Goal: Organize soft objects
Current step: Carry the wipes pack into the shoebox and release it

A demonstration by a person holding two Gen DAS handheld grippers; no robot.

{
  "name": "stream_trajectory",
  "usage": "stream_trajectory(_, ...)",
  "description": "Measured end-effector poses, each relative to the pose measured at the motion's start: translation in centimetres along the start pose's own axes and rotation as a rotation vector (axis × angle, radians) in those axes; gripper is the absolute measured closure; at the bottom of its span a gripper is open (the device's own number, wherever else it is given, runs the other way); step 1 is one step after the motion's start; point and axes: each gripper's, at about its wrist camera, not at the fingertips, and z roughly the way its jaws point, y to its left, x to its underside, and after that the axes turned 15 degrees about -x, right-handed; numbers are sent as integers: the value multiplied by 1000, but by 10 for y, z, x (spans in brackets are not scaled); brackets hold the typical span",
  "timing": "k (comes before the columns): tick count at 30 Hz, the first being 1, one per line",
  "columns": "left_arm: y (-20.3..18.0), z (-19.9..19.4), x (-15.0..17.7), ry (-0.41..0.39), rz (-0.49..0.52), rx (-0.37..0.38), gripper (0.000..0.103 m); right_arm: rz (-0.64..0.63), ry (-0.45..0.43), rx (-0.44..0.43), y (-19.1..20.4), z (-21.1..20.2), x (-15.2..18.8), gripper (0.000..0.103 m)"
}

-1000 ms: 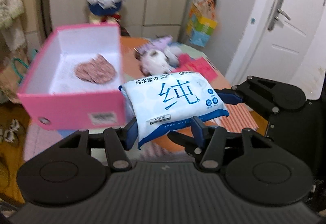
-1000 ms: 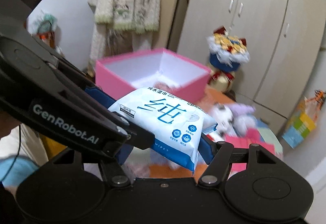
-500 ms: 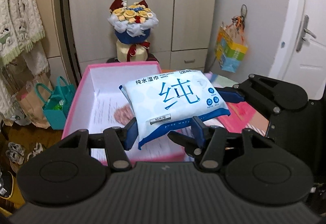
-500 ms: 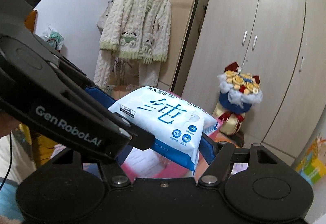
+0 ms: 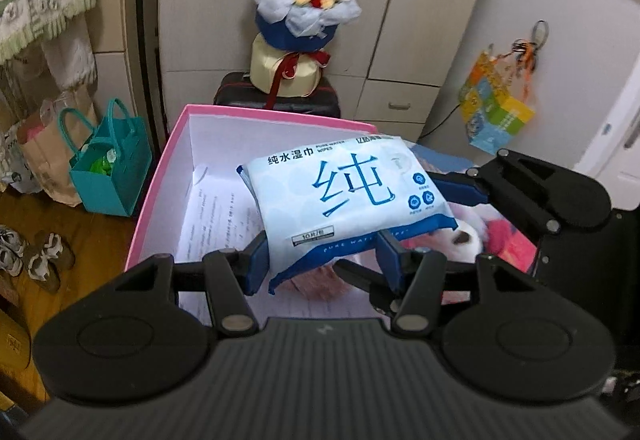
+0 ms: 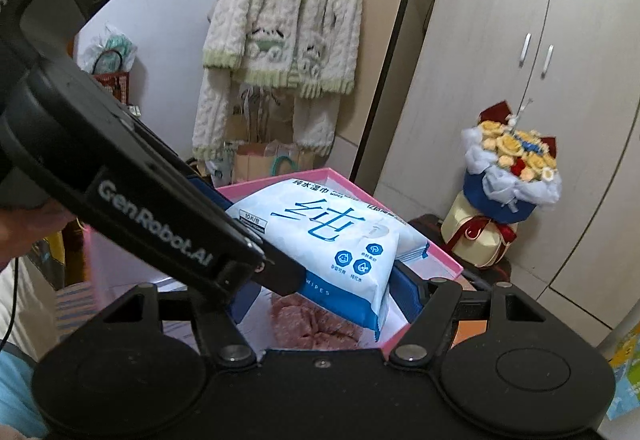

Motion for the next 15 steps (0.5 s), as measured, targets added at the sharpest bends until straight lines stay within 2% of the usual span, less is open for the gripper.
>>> stream_trajectory(4, 18, 35, -13, 88, -71, 23, 49, 47, 49, -53, -20, 26, -4, 29)
stream_trajectory(8, 30, 59, -17, 148, -97, 40, 49, 55, 112, -85, -29, 46, -7, 29)
stream_trajectory(15, 34, 90, -19, 190, -115, 15, 47, 84, 192, -104, -44, 75, -6, 29)
